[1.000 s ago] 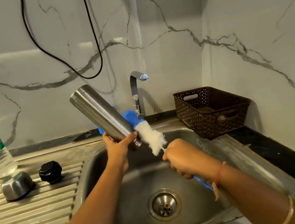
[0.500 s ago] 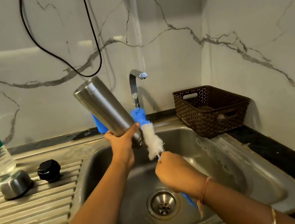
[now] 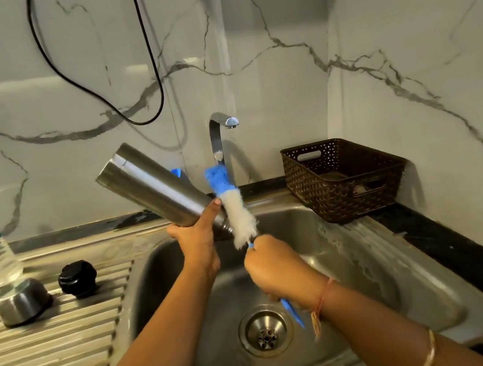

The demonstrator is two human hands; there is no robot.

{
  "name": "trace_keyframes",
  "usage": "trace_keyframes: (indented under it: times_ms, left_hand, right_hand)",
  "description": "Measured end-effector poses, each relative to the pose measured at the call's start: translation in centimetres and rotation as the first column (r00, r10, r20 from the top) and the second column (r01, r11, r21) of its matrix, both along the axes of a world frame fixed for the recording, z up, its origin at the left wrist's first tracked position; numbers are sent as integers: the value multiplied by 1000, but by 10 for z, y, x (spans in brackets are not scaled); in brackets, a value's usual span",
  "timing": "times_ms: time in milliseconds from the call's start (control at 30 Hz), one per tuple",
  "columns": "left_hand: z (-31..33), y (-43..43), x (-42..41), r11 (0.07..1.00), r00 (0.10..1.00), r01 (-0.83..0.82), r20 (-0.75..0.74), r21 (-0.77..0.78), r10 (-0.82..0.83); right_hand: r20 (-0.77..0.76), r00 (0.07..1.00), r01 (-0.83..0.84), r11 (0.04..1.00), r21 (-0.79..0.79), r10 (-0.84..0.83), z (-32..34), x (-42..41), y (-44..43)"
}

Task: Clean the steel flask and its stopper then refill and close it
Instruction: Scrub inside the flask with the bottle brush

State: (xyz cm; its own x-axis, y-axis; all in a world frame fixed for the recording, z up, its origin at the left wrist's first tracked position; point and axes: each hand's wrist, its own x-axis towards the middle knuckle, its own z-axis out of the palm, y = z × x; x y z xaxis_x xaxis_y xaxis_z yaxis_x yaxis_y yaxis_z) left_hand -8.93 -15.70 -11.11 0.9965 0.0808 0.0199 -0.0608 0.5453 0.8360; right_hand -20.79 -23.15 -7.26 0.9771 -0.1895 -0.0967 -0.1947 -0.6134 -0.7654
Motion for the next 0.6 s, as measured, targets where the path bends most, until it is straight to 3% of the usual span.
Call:
trace_keyframes:
  times_ms: [133,333,467,600]
  left_hand:
    - [-5,-6,-12,987,988,148,51,-59,-146]
    - [11,-3,-6,995,994,-94,57,43,91]
    - [14,-3,-8,990,991,-136,-2,45,136]
    - [3,-7,-17,1000,999,-18,-37,-6,18]
  right_hand:
    - [50,990,123,985,122,-130,10,22,-13]
    - [-7,1000,2,1000,-23,-2,-3,-9,7]
    - [-37,999,-37,998,-58,35,3,-16,12]
    - [-51,996,84,988,132,-78,11,11,-1]
